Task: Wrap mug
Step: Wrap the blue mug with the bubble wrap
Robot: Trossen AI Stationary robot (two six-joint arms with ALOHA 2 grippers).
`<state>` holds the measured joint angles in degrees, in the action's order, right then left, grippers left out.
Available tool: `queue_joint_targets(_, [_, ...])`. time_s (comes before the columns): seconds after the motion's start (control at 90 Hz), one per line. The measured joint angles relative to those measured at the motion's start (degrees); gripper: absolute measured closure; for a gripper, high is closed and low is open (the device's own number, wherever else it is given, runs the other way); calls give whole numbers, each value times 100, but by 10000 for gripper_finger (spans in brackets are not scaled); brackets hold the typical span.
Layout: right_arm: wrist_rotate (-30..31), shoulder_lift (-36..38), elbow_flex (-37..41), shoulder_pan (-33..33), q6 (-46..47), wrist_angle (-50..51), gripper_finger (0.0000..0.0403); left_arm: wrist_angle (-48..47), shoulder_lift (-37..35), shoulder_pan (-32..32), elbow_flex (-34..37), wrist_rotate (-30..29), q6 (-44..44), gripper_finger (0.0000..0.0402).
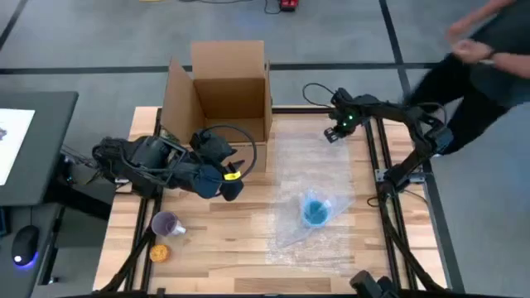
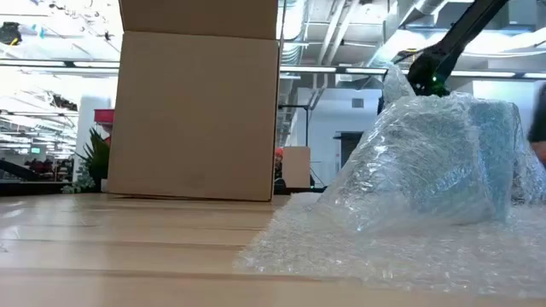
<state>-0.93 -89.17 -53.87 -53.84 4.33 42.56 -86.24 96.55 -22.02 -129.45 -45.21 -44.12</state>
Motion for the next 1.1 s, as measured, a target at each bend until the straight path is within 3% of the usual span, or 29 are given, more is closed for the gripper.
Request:
queue_joint_targets(0.244, [16, 1178, -30, 595, 147, 486, 402, -7, 0, 0, -2, 2, 81, 256])
queue_joint_targets(0.511, [-204, 2671, -30, 2151, 794, 1100, 403, -15, 0, 0, -2, 0, 67, 256])
queue_joint_targets(0.733, [-797, 3596, -30, 4164, 2017, 784, 403, -72, 0, 0, 0, -151, -392, 256])
queue_joint_targets(0.856, [-803, 3769, -30, 5562, 2950, 161, 403, 28, 0, 0, -2, -203, -506, 256])
queue_joint_targets(0.989, [-96, 3628, -68, 7137, 3908, -913, 403, 13, 0, -39, -2, -146, -231, 256])
queue_joint_targets(1.1, [891, 3239, -517, 8145, 4453, -909, 403, 13, 0, -90, -2, -2, -50, 256])
